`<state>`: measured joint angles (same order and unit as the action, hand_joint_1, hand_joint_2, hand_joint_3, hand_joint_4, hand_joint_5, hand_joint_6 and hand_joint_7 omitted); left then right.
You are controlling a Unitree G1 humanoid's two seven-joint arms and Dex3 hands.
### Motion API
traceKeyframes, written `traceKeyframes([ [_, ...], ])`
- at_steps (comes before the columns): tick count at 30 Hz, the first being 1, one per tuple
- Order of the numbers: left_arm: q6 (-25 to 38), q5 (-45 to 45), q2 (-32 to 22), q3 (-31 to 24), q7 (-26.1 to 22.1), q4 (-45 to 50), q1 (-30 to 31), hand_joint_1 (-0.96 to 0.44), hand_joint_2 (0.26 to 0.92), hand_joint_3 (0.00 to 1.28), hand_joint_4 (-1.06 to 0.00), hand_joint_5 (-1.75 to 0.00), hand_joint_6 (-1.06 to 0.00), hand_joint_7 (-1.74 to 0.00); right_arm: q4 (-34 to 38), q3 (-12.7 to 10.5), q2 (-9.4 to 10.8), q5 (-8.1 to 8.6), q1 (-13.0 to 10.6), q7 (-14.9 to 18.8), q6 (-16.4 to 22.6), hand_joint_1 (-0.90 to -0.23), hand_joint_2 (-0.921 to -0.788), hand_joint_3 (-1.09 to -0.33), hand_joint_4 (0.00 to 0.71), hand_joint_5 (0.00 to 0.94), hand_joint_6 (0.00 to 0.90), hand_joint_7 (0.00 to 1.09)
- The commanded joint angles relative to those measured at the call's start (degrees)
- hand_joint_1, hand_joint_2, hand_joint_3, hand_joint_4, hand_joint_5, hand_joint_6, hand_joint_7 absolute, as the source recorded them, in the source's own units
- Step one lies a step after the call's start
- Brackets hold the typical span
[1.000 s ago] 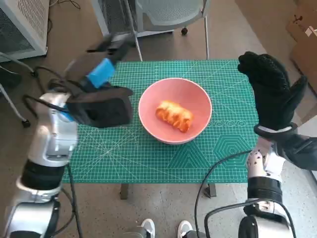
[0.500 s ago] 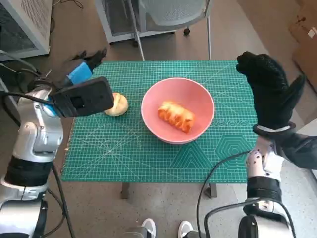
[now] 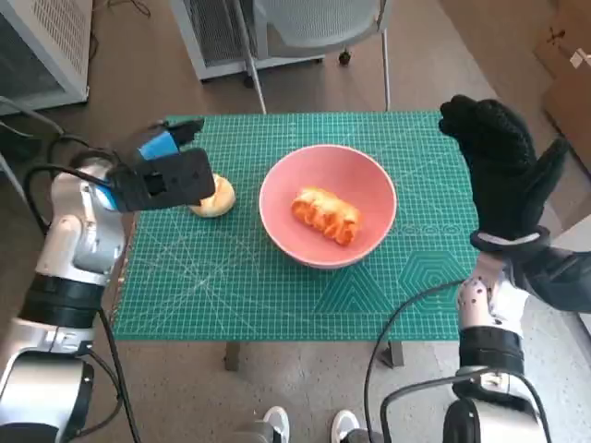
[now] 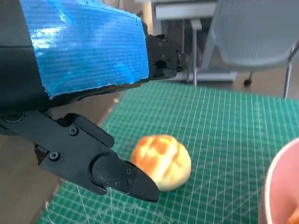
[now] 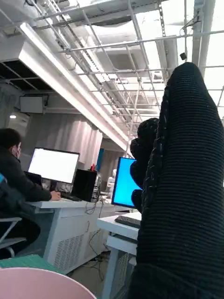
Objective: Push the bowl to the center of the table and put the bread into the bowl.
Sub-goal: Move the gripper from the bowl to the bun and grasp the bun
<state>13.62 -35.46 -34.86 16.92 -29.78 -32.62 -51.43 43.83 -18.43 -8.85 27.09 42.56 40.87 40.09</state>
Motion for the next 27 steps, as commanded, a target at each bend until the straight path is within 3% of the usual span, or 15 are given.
traceKeyframes([
  [1, -2.33, -0.49, 2.55, 2.12, 2.36, -8.2, -3.89, -0.35, 0.727, 0.0, 0.0, 0.0, -0.16, -0.01, 0.75, -0.18, -0.31, 0.14, -0.06, 0.45, -0.55, -0.625, -0.921, -0.749, 0.247, 0.002, 0.324, 0.01],
  [14, -7.77, -1.64, 10.03, 7.27, 9.22, -32.23, -10.98, -0.33, 0.72, 0.0, 0.0, 0.0, -0.17, -0.01, 0.43, -0.05, -0.82, -0.42, -0.2, 0.25, -0.34, -0.624, -0.921, -0.752, 0.248, 0.002, 0.326, 0.01],
  [27, -8.27, -3.21, 14.31, 11.17, 13.11, -41.62, -12.74, -0.25, 0.712, 0.0, -0.02, -0.01, -0.2, -0.02, -1.32, 0.15, -1.31, -0.61, -1.15, 0.03, -0.63, -0.621, -0.921, -0.752, 0.25, 0.002, 0.325, 0.0],
])
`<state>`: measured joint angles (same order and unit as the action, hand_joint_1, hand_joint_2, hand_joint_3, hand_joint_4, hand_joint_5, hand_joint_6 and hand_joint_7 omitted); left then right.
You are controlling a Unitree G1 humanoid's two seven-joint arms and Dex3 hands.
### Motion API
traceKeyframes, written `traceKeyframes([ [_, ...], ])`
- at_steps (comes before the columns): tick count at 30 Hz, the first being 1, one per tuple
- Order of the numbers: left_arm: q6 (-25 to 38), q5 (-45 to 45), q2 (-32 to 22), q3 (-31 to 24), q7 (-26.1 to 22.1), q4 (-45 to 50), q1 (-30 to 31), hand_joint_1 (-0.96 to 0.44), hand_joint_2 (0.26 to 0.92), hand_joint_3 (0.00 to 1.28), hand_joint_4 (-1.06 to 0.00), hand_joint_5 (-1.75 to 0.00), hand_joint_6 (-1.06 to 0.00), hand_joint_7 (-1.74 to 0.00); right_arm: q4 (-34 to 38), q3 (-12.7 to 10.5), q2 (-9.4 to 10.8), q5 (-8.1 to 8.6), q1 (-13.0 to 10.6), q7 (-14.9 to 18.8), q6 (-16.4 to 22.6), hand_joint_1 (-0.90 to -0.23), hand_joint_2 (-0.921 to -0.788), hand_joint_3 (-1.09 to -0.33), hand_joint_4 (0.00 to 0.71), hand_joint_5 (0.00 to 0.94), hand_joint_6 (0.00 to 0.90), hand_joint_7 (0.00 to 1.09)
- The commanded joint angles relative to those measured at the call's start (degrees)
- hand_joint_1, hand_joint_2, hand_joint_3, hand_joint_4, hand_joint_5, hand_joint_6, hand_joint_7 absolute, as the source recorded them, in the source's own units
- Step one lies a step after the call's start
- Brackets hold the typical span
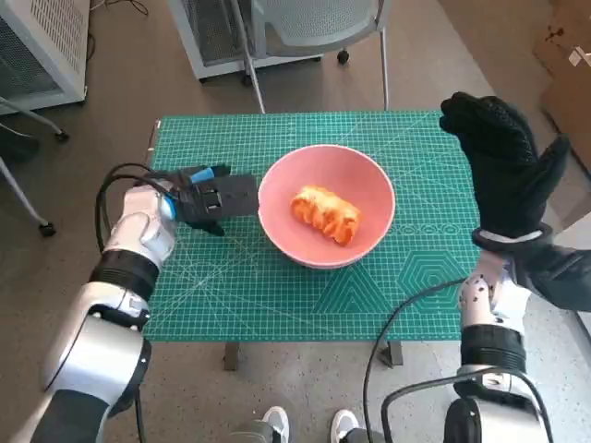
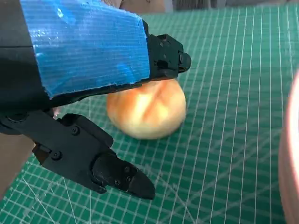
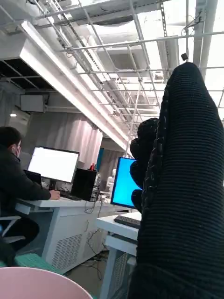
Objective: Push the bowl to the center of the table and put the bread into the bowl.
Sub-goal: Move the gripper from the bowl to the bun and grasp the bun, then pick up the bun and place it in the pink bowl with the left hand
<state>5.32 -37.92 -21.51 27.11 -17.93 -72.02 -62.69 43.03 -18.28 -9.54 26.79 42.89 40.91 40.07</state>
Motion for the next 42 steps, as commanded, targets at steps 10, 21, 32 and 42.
traceKeyframes([
  [10, 0.35, -2.13, 1.09, 3.03, 9.73, -4.41, 1.0, 0.22, 0.87, 0.04, -0.64, -0.89, -0.58, -0.08, -0.89, -0.09, -1.04, 0.13, -1.88, 0.39, -0.87, -0.618, -0.921, -0.75, 0.249, 0.001, 0.324, 0.0],
  [21, -0.77, -3.11, -0.53, 4.3, 15.6, -4.8, 2.28, 0.02, 0.919, 0.11, -0.62, -1.14, -0.6, -1.26, -1.09, 0.01, -1.06, 0.0, -2.17, 0.18, -0.87, -0.618, -0.921, -0.75, 0.245, 0.0, 0.323, 0.0],
  [32, -3.77, -1.44, -2.99, 2.42, 16.9, 0.21, 0.26, 0.0, 0.92, 0.1, -0.65, -1.16, -0.59, -1.26, -0.93, 0.35, -0.69, -0.22, -1.86, -0.2, -1.16, -0.618, -0.921, -0.746, 0.244, 0.001, 0.323, 0.0],
  [42, -2.94, -1.65, -7.59, -2.16, 18.26, 29.39, 6.28, 0.0, 0.917, 0.06, -0.69, -1.14, -0.64, -1.18, -0.24, 0.64, -0.3, -0.23, -1.48, -0.06, -1.32, -0.62, -0.921, -0.742, 0.246, 0.001, 0.323, 0.0],
])
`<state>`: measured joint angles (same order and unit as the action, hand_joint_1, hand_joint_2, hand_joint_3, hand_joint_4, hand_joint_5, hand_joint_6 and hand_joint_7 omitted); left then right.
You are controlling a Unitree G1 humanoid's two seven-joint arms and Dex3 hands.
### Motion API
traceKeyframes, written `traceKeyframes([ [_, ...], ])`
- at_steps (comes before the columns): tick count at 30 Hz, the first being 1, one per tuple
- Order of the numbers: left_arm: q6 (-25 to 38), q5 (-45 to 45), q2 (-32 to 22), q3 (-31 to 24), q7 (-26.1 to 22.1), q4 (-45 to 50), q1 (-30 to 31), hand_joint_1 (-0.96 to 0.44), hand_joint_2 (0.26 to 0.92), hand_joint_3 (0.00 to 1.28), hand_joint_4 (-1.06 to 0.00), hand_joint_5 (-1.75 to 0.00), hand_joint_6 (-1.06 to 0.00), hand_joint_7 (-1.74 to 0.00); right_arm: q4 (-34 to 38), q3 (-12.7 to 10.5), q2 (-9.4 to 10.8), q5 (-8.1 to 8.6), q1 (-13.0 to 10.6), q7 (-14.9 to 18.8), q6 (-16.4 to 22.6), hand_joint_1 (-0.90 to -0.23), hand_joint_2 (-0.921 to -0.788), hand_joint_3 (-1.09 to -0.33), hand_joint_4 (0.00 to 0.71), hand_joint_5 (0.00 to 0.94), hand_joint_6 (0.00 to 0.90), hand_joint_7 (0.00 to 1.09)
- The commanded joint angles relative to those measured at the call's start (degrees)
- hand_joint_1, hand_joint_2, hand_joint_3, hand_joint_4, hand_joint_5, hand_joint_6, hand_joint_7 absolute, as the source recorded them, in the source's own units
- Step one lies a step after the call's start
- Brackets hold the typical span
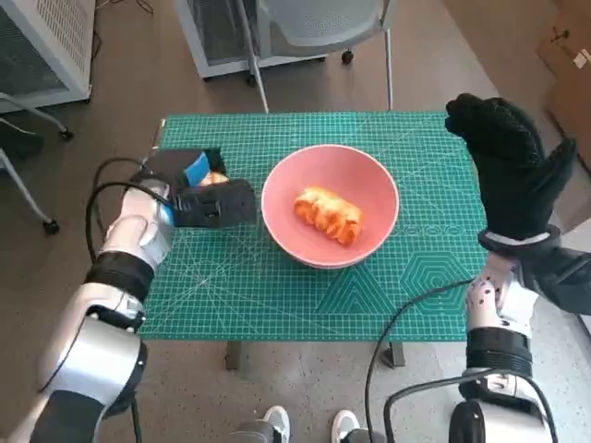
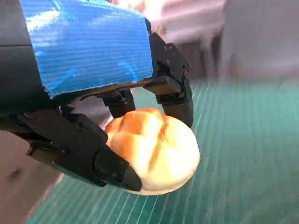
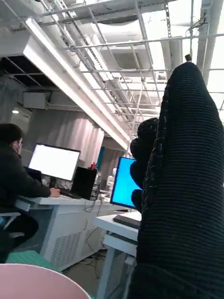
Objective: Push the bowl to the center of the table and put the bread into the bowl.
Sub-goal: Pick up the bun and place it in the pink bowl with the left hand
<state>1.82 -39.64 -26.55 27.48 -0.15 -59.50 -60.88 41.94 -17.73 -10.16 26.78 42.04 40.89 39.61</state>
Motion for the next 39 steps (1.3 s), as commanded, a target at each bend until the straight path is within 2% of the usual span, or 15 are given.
traceKeyframes([
  [1, 1.04, -0.07, -2.9, -3.05, 0.14, 20.63, 5.59, 0.0, 0.914, 0.05, -0.72, -1.1, -0.65, -1.18, 0.91, 0.11, 0.33, -0.2, -0.59, -0.01, -0.88, -0.62, -0.921, -0.743, 0.246, 0.001, 0.324, 0.0],
  [6, 2.05, -0.83, -2.88, -5.17, -0.81, 36.86, 10.22, 0.0, 0.909, 0.02, -0.78, -0.99, -0.68, -1.18, 0.87, 0.22, 0.42, -0.17, -0.51, 0.02, -1.07, -0.621, -0.921, -0.745, 0.247, 0.001, 0.327, 0.0],
  [15, 2.51, -3.66, 0.44, -3.7, -1.1, 48.34, 12.78, 0.0, 0.903, 0.01, -0.83, -0.95, -0.7, -1.14, 0.55, 0.37, 0.51, -0.09, -0.6, 0.08, -1.45, -0.634, -0.921, -0.75, 0.247, 0.001, 0.33, 0.01],
  [23, 0.48, -5.05, 5.1, 0.05, -2.99, 47.35, 13.1, 0.0, 0.908, 0.01, -0.81, -1.01, -0.7, -1.12, -0.34, 0.63, 0.78, -0.12, -1.09, -0.05, -1.81, -0.639, -0.921, -0.753, 0.247, 0.0, 0.332, 0.01],
  [32, -4.05, -3.67, 9.0, 1.74, -5.78, 37.95, 11.23, 0.0, 0.912, 0.01, -0.82, -1.05, -0.67, -1.11, -0.98, 0.3, 0.3, 0.55, -1.89, 0.57, -2.41, -0.639, -0.921, -0.753, 0.248, 0.001, 0.343, 0.01],
  [34, -4.27, -2.67, 9.86, 1.28, -7.03, 35.88, 10.84, 0.0, 0.917, 0.03, -0.8, -1.1, -0.63, -1.11, -1.46, 0.29, 0.26, 0.62, -2.13, 0.54, -2.62, -0.638, -0.921, -0.752, 0.248, 0.001, 0.344, 0.01],
  [36, -3.81, -0.95, 10.69, 0.28, -8.88, 34.82, 10.95, 0.0, 0.919, 0.05, -0.76, -1.15, -0.6, -1.12, -1.93, 0.29, 0.24, 0.64, -2.33, 0.45, -2.82, -0.637, -0.921, -0.751, 0.248, 0.001, 0.345, 0.01],
  [38, -2.59, 0.99, 11.34, -0.67, -11.32, 34.54, 11.48, 0.0, 0.92, 0.14, -0.65, -1.27, -0.51, -1.22, -2.35, 0.27, 0.19, 0.66, -2.53, 0.38, -2.99, -0.636, -0.921, -0.75, 0.248, 0.0, 0.345, 0.01],
  [39, -1.97, 1.75, 11.54, -1.02, -12.43, 34.55, 11.77, -0.01, 0.902, 0.14, -0.54, -1.12, -0.43, -1.1, -2.53, 0.28, 0.16, 0.66, -2.62, 0.33, -3.05, -0.636, -0.921, -0.749, 0.248, 0.0, 0.345, 0.01],
])
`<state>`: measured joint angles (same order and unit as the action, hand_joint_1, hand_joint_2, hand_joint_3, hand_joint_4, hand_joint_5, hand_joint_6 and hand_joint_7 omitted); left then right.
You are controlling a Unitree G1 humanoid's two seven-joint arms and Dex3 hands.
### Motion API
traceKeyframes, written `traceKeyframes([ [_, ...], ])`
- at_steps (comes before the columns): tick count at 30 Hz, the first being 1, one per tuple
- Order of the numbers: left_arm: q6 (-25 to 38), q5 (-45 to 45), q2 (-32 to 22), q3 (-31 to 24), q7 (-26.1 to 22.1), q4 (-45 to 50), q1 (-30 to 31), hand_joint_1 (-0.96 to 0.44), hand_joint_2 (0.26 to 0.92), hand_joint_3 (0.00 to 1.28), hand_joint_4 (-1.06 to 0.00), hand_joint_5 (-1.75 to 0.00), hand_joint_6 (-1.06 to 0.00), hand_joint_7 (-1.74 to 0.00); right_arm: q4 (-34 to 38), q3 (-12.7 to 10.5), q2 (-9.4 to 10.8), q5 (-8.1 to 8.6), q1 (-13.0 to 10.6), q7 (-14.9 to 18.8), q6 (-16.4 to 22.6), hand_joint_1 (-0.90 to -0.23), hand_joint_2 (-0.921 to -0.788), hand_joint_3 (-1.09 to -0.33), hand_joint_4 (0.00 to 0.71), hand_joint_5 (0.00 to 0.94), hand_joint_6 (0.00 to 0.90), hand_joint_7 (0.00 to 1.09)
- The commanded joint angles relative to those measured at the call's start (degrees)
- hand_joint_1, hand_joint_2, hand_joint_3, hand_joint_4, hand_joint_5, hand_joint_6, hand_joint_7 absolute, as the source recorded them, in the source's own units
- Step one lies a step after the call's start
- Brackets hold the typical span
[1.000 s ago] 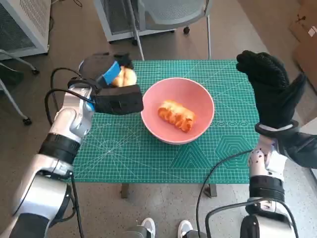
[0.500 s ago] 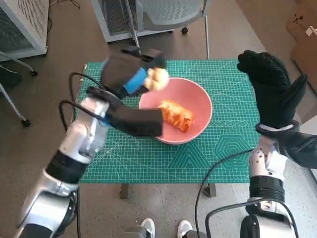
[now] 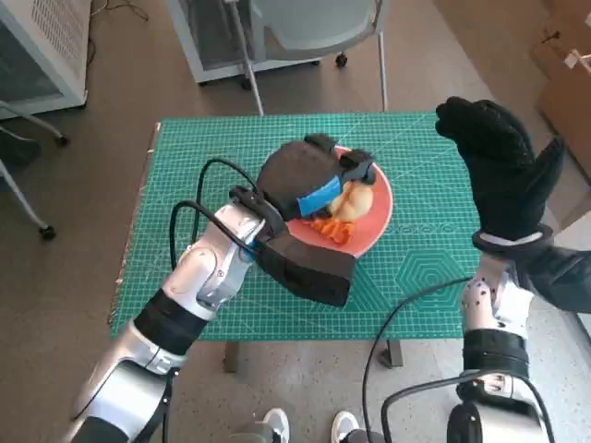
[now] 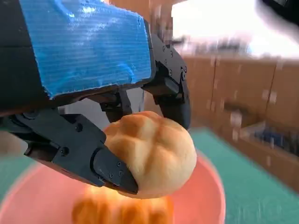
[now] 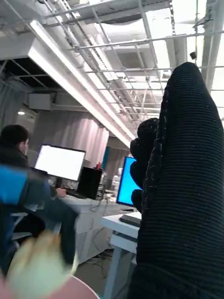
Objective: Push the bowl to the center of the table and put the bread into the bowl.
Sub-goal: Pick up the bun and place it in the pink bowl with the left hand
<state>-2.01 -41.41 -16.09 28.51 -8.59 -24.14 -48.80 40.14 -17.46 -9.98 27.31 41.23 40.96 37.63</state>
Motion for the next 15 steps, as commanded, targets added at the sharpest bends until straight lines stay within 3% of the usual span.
traceKeyframes([
  [1, 2.41, 4.13, 1.13, -2.3, -5.0, -0.71, 0.07, -0.02, 0.887, 0.12, -0.44, -0.81, -0.37, -0.84, -0.88, 0.02, -0.05, 0.13, -1.88, 0.23, -1.13, -0.636, -0.921, -0.749, 0.248, 0.0, 0.345, 0.01],
  [2, 2.77, 4.54, 1.14, -2.45, -5.67, -0.63, 0.31, -0.07, 0.871, 0.1, -0.32, -0.53, -0.3, -0.61, -1.0, 0.03, -0.06, 0.12, -1.93, 0.19, -1.17, -0.635, -0.921, -0.748, 0.248, 0.0, 0.345, 0.01],
  [6, 1.87, 5.05, 0.67, -2.56, -5.86, -1.69, 0.5, -0.3, 0.853, 0.03, -0.1, -0.11, -0.17, -0.23, -1.01, 0.0, -0.07, 0.02, -1.79, -0.04, -1.38, -0.634, -0.921, -0.747, 0.247, 0.0, 0.345, 0.01],
  [15, 0.68, 4.78, -0.1, -3.36, -3.89, -2.23, 1.48, -0.58, 0.87, 0.02, 0.0, 0.0, -0.13, -0.11, -0.49, 0.14, 0.34, -0.52, -1.34, -0.65, -0.98, -0.633, -0.921, -0.746, 0.245, 0.0, 0.344, 0.01],
])
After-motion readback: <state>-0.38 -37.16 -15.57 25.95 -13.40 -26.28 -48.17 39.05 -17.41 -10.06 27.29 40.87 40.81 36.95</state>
